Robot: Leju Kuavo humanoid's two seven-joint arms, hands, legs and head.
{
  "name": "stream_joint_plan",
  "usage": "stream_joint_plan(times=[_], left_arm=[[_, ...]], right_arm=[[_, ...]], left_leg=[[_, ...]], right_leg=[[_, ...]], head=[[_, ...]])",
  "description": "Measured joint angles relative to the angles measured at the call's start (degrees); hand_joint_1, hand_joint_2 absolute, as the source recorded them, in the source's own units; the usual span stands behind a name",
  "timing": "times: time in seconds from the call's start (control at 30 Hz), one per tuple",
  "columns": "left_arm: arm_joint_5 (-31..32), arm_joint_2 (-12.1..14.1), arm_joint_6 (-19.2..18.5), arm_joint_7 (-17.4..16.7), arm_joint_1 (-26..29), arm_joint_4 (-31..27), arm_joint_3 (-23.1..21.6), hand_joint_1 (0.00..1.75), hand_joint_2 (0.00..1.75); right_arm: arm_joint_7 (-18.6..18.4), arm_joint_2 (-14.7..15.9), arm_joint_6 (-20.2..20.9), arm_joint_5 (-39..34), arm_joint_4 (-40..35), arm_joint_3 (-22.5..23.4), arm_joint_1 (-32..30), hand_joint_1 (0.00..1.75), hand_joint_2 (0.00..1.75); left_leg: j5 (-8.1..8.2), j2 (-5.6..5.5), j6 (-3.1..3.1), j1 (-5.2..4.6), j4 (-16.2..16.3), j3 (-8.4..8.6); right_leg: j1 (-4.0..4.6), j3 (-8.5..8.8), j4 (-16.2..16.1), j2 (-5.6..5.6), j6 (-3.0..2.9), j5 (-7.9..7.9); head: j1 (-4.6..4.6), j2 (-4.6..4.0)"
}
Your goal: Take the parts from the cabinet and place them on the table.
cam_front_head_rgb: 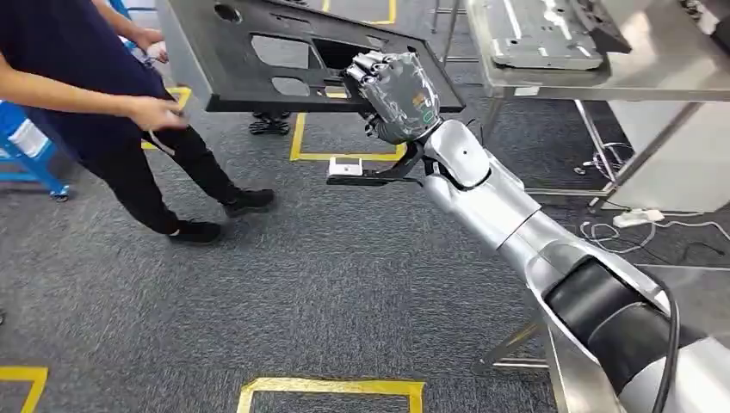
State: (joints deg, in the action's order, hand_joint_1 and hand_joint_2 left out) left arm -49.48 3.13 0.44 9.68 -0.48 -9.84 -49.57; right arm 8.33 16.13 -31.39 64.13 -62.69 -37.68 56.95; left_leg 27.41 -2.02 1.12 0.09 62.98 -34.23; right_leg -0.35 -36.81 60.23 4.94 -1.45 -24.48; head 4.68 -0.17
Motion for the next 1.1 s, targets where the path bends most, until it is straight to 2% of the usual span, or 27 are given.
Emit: stream_joint_plan(times=[0.03,0.07,0.17,0.2,0.23,0.27,0.33,0.37,0.4,0.43,0.47,0.5,0.53,0.57,0.6,0.7,0.73,0.77,0.8,0.87,0.9,0.93,0.97,1.0,1.03,1.07,1.1], left_arm=[[0.0,0.1,0.0,0.0,0.2,0.0,0.0,0.0,1.75],[-0.1,0.2,0.1,0.0,0.3,0.1,0.0,0.0,1.75],[-0.1,0.2,0.1,0.0,-0.1,0.1,0.0,0.0,1.75],[-0.1,0.1,0.1,0.0,-0.1,0.1,0.0,0.0,1.75],[-0.1,0.0,0.0,0.0,-0.2,0.1,0.0,0.0,1.75],[-0.1,0.0,0.0,0.0,-0.1,0.1,0.0,0.0,1.75],[-0.1,-0.1,0.0,0.0,0.1,0.1,0.0,0.0,1.75],[-0.1,-0.1,0.0,0.0,0.2,0.1,0.0,0.0,1.75],[-0.1,-0.1,0.1,0.0,0.2,0.1,0.0,0.0,1.75],[0.0,-0.1,0.1,0.0,0.1,0.1,0.0,0.0,1.75],[0.0,-0.1,0.1,0.0,0.1,0.1,0.0,0.0,1.75],[0.0,-0.2,0.1,0.0,0.1,0.1,0.0,0.0,1.75],[0.0,-0.2,0.1,0.0,0.1,0.1,0.0,0.0,1.75],[-0.1,-0.1,0.1,0.0,0.1,0.2,0.0,0.0,1.75],[0.0,-0.1,0.1,0.0,0.2,0.2,0.0,0.0,1.75],[-0.2,-0.2,0.0,0.0,-0.1,0.2,0.0,0.0,1.75],[-0.3,-0.2,0.0,0.0,-0.1,0.2,0.0,0.0,1.75],[-0.3,-0.2,-0.1,0.0,0.0,0.2,0.0,0.0,1.75],[-0.3,-0.3,-0.2,0.0,0.1,0.2,0.0,0.0,1.75],[-0.3,-0.2,-0.3,0.0,0.1,0.2,0.0,0.0,1.75],[-0.2,-0.2,-0.3,0.0,0.1,0.2,0.0,0.0,1.75],[-0.1,-0.2,-0.3,-0.1,0.1,0.2,0.0,0.0,1.75],[-0.1,-0.2,-0.3,-0.1,0.1,0.2,0.0,0.0,1.75],[-0.1,-0.2,-0.3,-0.1,0.1,0.2,0.0,0.0,1.75],[-0.1,-0.2,-0.3,-0.1,0.2,0.2,0.0,0.0,1.75],[-0.1,0.1,-0.3,-0.1,0.4,0.3,0.0,0.0,1.75],[-0.1,0.1,-0.3,-0.1,0.3,0.3,0.0,0.0,1.75]], right_arm=[[0.0,0.0,0.0,0.0,0.0,0.0,0.0,1.75,1.75],[0.0,0.0,0.1,0.0,0.0,0.0,0.2,1.75,1.75],[0.0,0.1,0.1,0.0,0.0,-0.1,0.1,1.75,1.75],[0.0,0.4,0.1,0.0,0.0,-0.1,0.2,1.75,1.75],[0.0,0.4,0.1,0.0,0.0,-0.1,0.3,1.75,1.75],[0.0,0.3,0.1,0.0,0.0,-0.1,0.6,1.75,1.75],[-0.2,0.2,0.4,0.2,0.0,-0.1,0.7,1.75,1.75],[-0.3,0.2,0.5,0.4,0.0,-0.2,0.6,1.75,1.75],[-0.5,0.2,0.5,0.6,0.0,-0.2,0.5,1.75,1.75],[-0.7,0.2,0.5,0.7,0.0,-0.2,0.6,1.75,1.75],[-0.9,0.3,0.5,0.8,0.0,-0.2,0.6,1.75,1.75],[-0.9,0.3,0.5,0.8,0.0,-0.2,0.7,1.75,1.75],[-0.9,0.4,0.5,0.9,0.0,-0.2,0.8,1.75,1.75],[-0.8,0.4,0.5,0.9,0.0,-0.2,0.9,1.75,1.75],[-0.8,0.4,0.5,0.9,0.0,-0.2,0.9,1.75,1.75],[-0.9,1.1,1.0,1.2,0.1,-0.2,1.1,1.75,1.75],[-1.0,1.1,1.2,1.6,0.0,-0.2,1.2,1.75,1.75],[-1.1,1.3,1.4,2.3,0.0,-0.2,1.4,1.75,1.75],[-1.4,1.3,1.5,2.7,0.0,-0.2,1.4,1.75,1.75],[-2.0,1.3,1.8,3.8,0.1,-0.3,1.3,1.75,1.75],[-2.2,1.3,1.9,4.2,0.2,-0.4,1.2,1.75,1.75],[-2.2,1.3,1.9,4.4,0.3,-0.5,1.2,1.75,1.75],[-2.3,1.3,1.9,4.6,0.4,-0.5,1.2,1.75,1.75],[-2.3,1.3,1.9,4.7,0.4,-0.5,1.2,1.75,1.75],[-2.4,1.3,1.9,4.8,0.5,-0.5,1.2,1.75,1.75],[-2.5,1.3,1.9,4.9,0.5,-0.5,1.3,1.75,1.75],[-2.7,1.4,1.9,4.9,0.6,-0.6,1.2,1.75,1.75]], left_leg=[[-0.04,-3.55,0.44,-0.02,-2.9,1.31],[-0.28,-3.78,0.6,0.05,-3.7,1.49],[-0.52,-1.81,1.0,-0.45,-4.6,1.88],[-1.44,-0.87,1.33,0.29,-6.1,2.37],[-1.8,0.08,1.33,0.02,-6.9,2.75],[-2.02,0.9,1.79,-0.03,-7.1,2.78],[-1.98,2.54,1.74,-0.12,-6.9,2.45],[-1.95,3.34,1.72,-0.1,-6.8,2.31],[-1.91,4.14,1.65,-0.09,-6.7,2.16],[-1.81,4.89,1.49,-0.04,-6.4,1.97],[-1.55,5.62,1.22,0.08,-6.0,1.84],[-1.2,6.22,0.94,0.16,-5.5,1.78],[-0.78,6.9,0.54,0.17,-4.8,1.67],[-0.33,7.27,0.04,-0.34,-4.2,1.47],[-0.27,7.66,-0.15,-0.35,-4.2,1.51],[-0.07,9.15,-0.83,-0.08,-4.2,1.83],[1.14,7.06,-1.35,0.27,-3.2,1.52],[3.11,4.58,-1.43,0.47,-0.6,0.35],[5.33,3.31,-1.45,0.52,3.6,-1.52],[8.6,2.53,-1.41,0.5,12.3,-5.81],[8.29,2.5,-1.23,0.48,13.8,-6.72],[6.64,2.42,-0.87,0.43,12.3,-6.16],[4.3,2.19,-0.5,0.37,8.8,-4.6],[1.59,1.36,-0.05,0.25,3.9,-2.31],[-0.69,-0.42,0.41,0.09,-1.1,-0.02],[-0.03,-3.0,0.78,0.25,-3.1,1.11],[-0.29,-2.59,0.65,0.01,-3.9,1.32]], right_leg=[[-0.21,-0.15,-0.1,0.59,0.24,0.15],[-0.2,-0.43,0.0,1.24,0.67,0.42],[-0.92,-0.99,-0.9,3.56,2.16,1.43],[-0.76,-1.08,-0.7,2.97,2.15,1.33],[-0.35,-1.55,0.1,-0.58,2.02,0.4],[-0.33,-2.87,2.9,-3.12,2.16,-1.83],[-0.61,-6.6,11.5,-4.46,2.62,-6.05],[-0.81,-7.8,14.4,-4.6,2.9,-6.86],[-1.04,-7.88,14.8,-4.69,3.16,-6.52],[-1.19,-6.67,12.8,-4.92,3.42,-5.09],[-1.33,-4.11,8.6,-5.34,3.61,-2.97],[-1.38,-1.12,3.7,-6.51,3.79,-1.02],[-1.26,0.67,-0.3,-8.74,3.86,-1.25],[-0.77,0.65,-0.1,-9.32,3.11,-1.05],[-0.8,0.51,0.3,-8.15,2.54,-1.13],[-0.61,0.24,0.1,-6.53,1.58,-0.82],[-0.83,0.4,-0.2,-5.86,1.13,-0.58],[-0.84,0.31,-0.2,-5.38,0.8,-0.41],[-0.79,0.15,-0.2,-4.75,0.58,-0.32],[-0.42,-0.12,-0.2,-3.28,0.35,-0.16],[-0.27,-0.2,-0.2,-2.46,0.24,-0.08],[-0.14,-0.2,-0.1,-1.63,0.22,-0.05],[-0.08,-0.2,0.0,-0.87,0.21,-0.03],[-0.09,-0.17,0.0,-0.16,0.27,0.0],[-0.17,-0.17,0.0,0.53,0.37,0.07],[-0.11,-0.39,0.0,1.11,0.72,0.28],[-0.48,-0.63,0.0,1.95,1.06,0.5]], head=[[0.04,0.0],[0.02,0.0],[0.04,0.0],[0.02,0.0],[0.07,0.0],[-0.02,0.0],[0.02,0.0],[0.04,0.0],[0.02,0.0],[0.02,0.0],[0.04,0.0],[0.02,0.0],[0.04,0.0],[0.02,0.0],[0.0,0.0],[0.05,0.0],[0.0,0.0],[-0.02,0.0],[0.02,0.0],[0.02,0.0],[0.0,0.0],[0.0,0.0],[0.0,0.0],[0.0,0.0],[0.0,0.0],[0.04,0.0],[0.0,0.0]])
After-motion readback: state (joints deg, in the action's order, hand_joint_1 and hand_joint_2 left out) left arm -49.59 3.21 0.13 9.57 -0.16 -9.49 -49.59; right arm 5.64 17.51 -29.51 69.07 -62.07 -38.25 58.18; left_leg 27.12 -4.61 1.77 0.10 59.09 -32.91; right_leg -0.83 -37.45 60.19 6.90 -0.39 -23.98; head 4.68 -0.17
